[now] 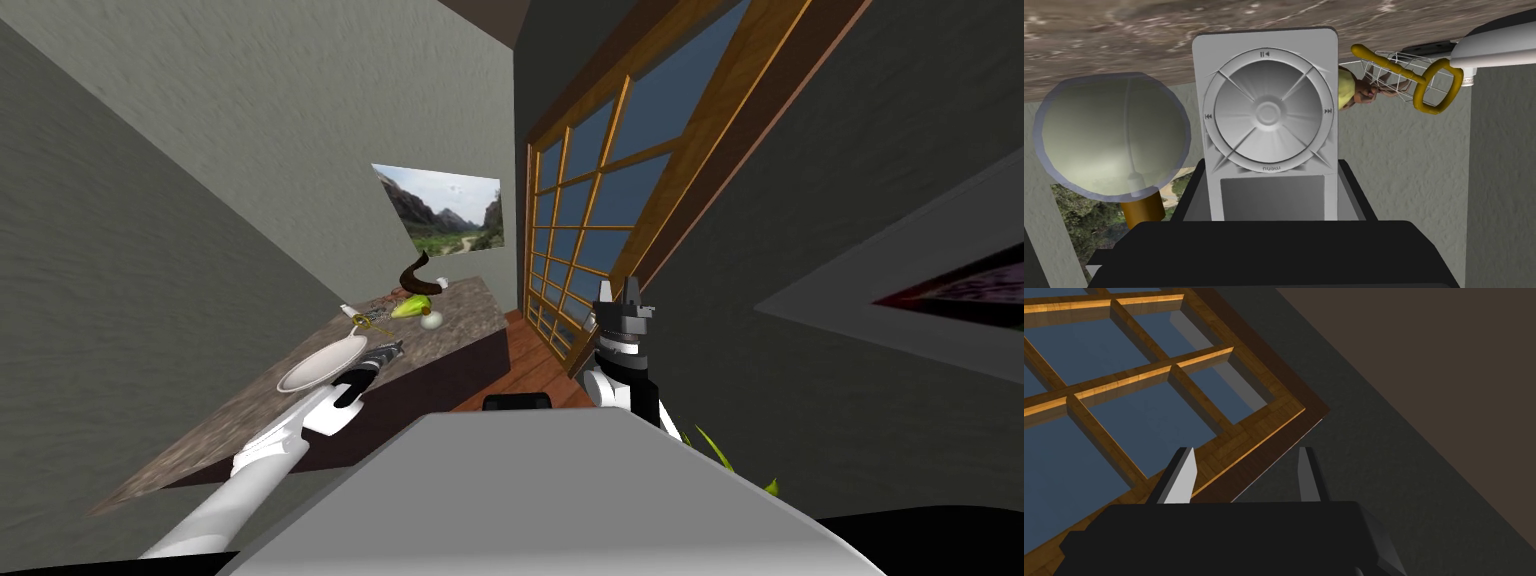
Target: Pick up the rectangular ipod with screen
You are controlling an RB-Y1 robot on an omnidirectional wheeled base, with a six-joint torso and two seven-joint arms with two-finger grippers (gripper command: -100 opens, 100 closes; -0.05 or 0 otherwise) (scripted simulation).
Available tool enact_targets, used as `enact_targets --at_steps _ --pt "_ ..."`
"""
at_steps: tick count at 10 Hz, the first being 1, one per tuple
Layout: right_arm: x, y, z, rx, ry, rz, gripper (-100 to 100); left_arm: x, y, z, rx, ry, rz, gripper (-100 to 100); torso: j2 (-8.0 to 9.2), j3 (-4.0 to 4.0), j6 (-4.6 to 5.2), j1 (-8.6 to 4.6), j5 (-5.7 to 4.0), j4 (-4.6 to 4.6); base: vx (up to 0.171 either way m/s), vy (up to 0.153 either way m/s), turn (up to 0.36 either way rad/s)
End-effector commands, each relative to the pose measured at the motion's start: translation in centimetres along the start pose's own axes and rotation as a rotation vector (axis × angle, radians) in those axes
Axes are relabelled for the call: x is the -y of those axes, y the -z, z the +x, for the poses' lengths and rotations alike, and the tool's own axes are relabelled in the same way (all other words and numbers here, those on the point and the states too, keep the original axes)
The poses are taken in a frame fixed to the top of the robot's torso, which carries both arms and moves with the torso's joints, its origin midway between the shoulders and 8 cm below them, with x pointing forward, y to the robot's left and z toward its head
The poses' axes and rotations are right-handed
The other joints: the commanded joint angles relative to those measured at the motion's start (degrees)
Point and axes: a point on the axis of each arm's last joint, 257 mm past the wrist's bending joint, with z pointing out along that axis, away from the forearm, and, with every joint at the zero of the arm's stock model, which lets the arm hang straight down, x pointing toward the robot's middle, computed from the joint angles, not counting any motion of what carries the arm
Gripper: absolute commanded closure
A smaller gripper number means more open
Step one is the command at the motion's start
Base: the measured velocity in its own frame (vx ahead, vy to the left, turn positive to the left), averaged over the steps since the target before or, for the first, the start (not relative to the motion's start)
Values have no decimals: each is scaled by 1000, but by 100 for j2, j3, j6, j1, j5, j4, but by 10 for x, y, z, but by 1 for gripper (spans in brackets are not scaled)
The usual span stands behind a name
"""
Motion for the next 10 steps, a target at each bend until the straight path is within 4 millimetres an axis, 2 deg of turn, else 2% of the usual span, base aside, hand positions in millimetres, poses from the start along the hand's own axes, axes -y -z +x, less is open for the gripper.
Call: enact_targets --at_steps 1,2,3,5,6,7,8,9,10 --pt "0 0 0 0 0 0 0 1 10 3 -6 -3 3 100 0 0 0 0 0 0 52 23 12" --pt "0 0 0 0 0 0 0 9 9 -6 12 -3 19 100 -1 -1 0 1 0 0 22 11 16" --pt "0 0 0 0 0 0 0 0 21 7 -15 7 -7 100 5 3 7 -6 -3 3 46 21 4" --pt "0 0 0 0 0 0 0 15 26 -4 6 2 25 100 1 1 1 0 -2 1 38 21 14" --pt "0 0 0 0 0 0 0 7 38 8 -21 11 1 100 5 3 7 -4 -2 3 47 32 3" --pt "0 0 0 0 0 0 0 13 44 7 -19 6 16 100 3 2 -1 2 -1 2 47 24 14" --pt "0 0 0 0 0 0 0 21 44 -2 -2 7 32 100 4 2 1 0 0 2 18 6 19" --pt "0 0 0 0 0 0 0 16 42 1 -11 6 22 100 7 5 9 -8 -2 4 5 0 -7" --pt "0 0 0 0 0 0 0 18 42 0 -9 7 25 0 11 7 5 -9 -3 4 0 0 0"
